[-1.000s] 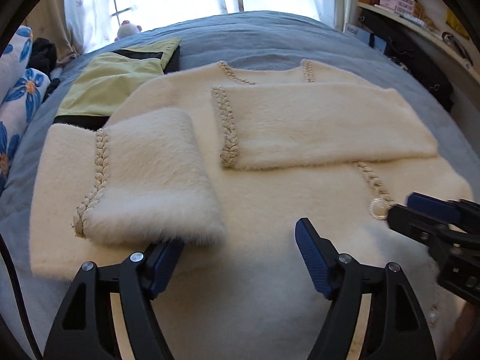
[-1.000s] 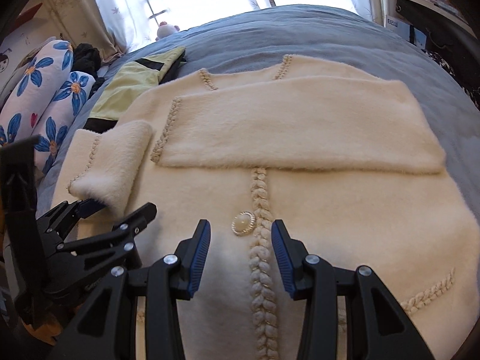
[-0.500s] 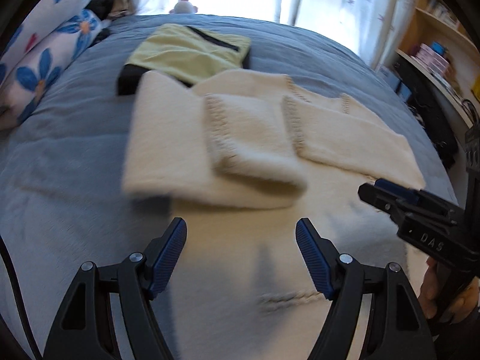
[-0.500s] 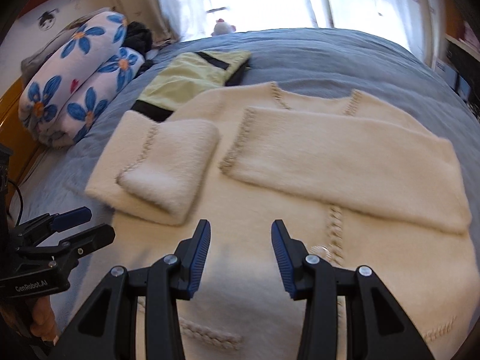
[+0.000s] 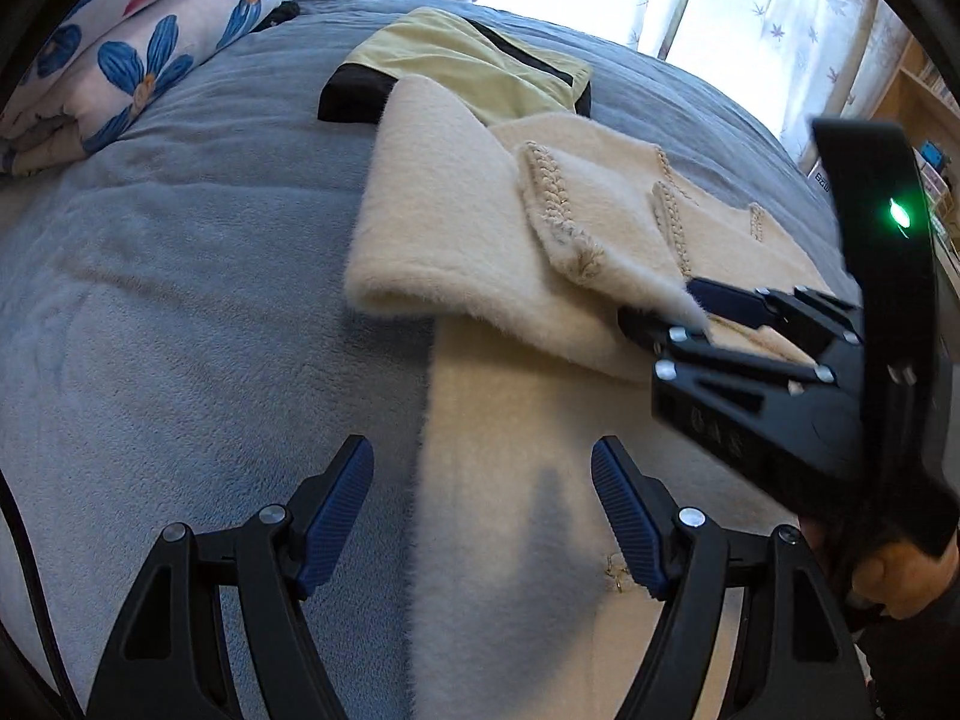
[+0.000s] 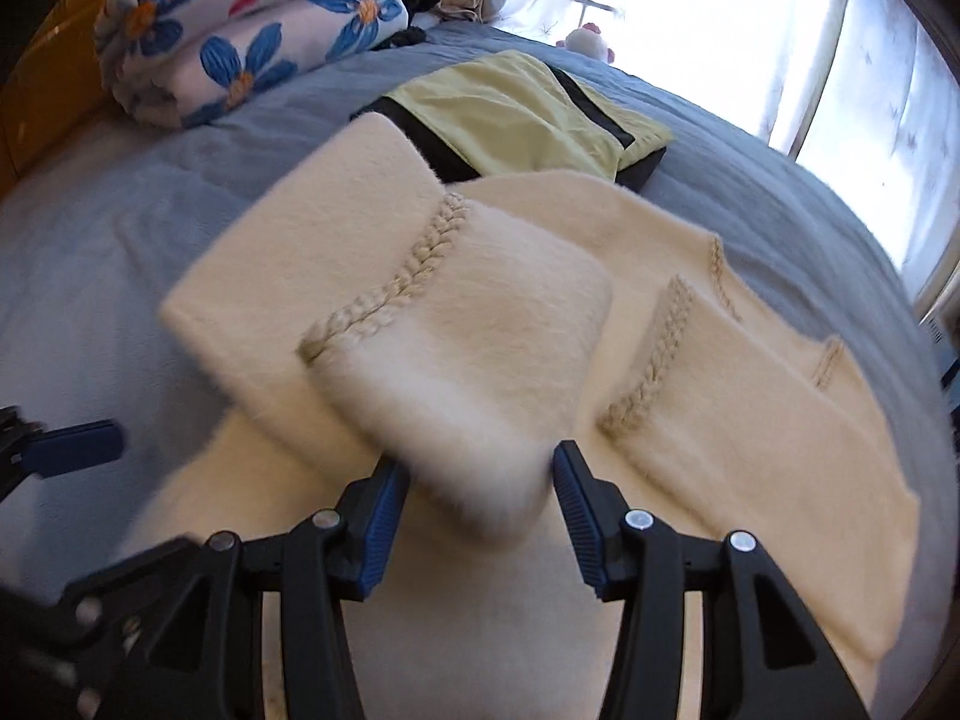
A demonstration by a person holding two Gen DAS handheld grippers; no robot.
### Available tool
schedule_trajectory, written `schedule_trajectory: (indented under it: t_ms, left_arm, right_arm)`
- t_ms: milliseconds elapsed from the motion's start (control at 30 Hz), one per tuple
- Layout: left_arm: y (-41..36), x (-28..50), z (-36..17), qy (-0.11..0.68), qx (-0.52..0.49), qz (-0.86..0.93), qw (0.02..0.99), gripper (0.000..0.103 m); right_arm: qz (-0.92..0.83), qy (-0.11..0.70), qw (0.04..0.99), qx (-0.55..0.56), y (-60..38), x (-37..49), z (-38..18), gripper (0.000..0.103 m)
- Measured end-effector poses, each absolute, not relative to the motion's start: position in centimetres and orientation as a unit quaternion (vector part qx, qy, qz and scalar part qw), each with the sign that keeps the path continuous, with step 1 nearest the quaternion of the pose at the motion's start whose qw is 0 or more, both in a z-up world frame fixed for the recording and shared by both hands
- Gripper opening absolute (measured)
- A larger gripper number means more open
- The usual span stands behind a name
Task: Fold large clothes
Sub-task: 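Grasp the folded sleeve cuff with the right gripper and lift it toward the collar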
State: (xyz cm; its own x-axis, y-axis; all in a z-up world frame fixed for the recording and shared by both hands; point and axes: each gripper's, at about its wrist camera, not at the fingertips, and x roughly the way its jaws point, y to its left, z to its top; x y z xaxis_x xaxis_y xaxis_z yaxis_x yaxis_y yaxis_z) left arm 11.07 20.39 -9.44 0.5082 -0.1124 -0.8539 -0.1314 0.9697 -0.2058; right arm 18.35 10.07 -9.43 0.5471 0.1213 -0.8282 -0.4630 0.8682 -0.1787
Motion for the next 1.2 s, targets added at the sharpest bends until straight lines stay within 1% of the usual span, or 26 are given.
schedule_trajectory:
  t_ms: [33, 67, 200, 300, 367, 467, 567, 633, 667, 700, 767, 800, 833, 900, 967, 1100, 1200]
  left_arm:
    - [20.4, 11.0, -9.4, 0.495, -0.124, 0.007, 0.86, 0.074]
    - [20.4, 11.0, -9.5, 0.494, -0.125, 0.008, 0.86, 0.074]
    - [20.3, 10.7, -9.3, 0.491, -0.126, 0.004, 0.862, 0.074]
    - [20.0, 10.4, -9.3, 0.491, -0.123, 0.0, 0.863, 0.074]
    - [19.8, 10.4, -9.4, 0.49, -0.122, -0.004, 0.863, 0.074]
    - [19.4, 10.5, -9.5, 0.494, -0.12, -0.011, 0.861, 0.074]
    - [18.7, 11.0, -9.5, 0.498, -0.109, -0.021, 0.86, 0.074]
    - [18.3, 11.5, -9.3, 0.498, -0.096, -0.025, 0.861, 0.074]
    - [18.2, 11.8, -9.0, 0.496, -0.09, -0.029, 0.863, 0.074]
    - [18.1, 12.2, -8.7, 0.494, -0.085, -0.033, 0.864, 0.074]
    - [18.2, 13.1, -7.9, 0.488, -0.075, -0.04, 0.869, 0.074]
    - [18.3, 13.6, -7.5, 0.485, -0.071, -0.044, 0.87, 0.074]
    - [18.5, 14.4, -7.2, 0.481, -0.067, -0.05, 0.873, 0.074]
    - [18.9, 16.4, -7.1, 0.48, -0.058, -0.055, 0.873, 0.074]
    - [19.3, 18.9, -7.7, 0.486, -0.042, -0.052, 0.871, 0.074]
    - [20.4, 24.2, -10.0, 0.517, -0.051, -0.044, 0.853, 0.074]
    - [21.2, 26.4, -11.5, 0.527, -0.068, -0.046, 0.846, 0.074]
  right_arm:
    - [0.177, 0.45, 0.856, -0.183, 10.2, 19.0, -8.9, 0.012]
    - [0.179, 0.453, 0.857, -0.169, 10.0, 19.6, -7.9, 0.008]
    - [0.184, 0.39, 0.896, -0.101, 7.2, 20.4, -1.4, 0.008]
    - [0.182, 0.377, 0.908, -0.002, 1.9, 20.8, 2.1, 0.008]
    - [0.166, 0.385, 0.906, 0.052, -2.2, 20.7, 2.4, 0.008]
    - [0.131, 0.424, 0.891, 0.093, -7.7, 19.8, -0.1, 0.008]
    - [0.108, 0.502, 0.851, 0.113, -12.2, 18.6, -5.3, 0.012]
    - [0.1, 0.552, 0.814, 0.148, -15.2, 17.4, -8.8, 0.016]
    - [0.095, 0.564, 0.803, 0.164, -16.5, 16.7, -9.8, 0.021]
    - [0.089, 0.569, 0.799, 0.176, -17.6, 16.1, -10.4, 0.028]
    - [0.084, 0.558, 0.804, 0.19, -19.2, 15.5, -10.2, 0.032]
    - [0.082, 0.548, 0.81, 0.194, -19.6, 15.5, -9.7, 0.037]
    - [0.08, 0.536, 0.817, 0.197, -20.0, 15.8, -9.1, 0.04]
    - [0.081, 0.517, 0.828, 0.2, -20.4, 16.9, -8.1, 0.051]
    - [0.078, 0.507, 0.835, 0.199, -20.7, 18.5, -7.8, 0.055]
    - [0.063, 0.514, 0.836, 0.181, -20.8, 23.0, -8.8, 0.055]
    - [0.046, 0.526, 0.833, 0.166, -20.7, 25.2, -10.4, 0.055]
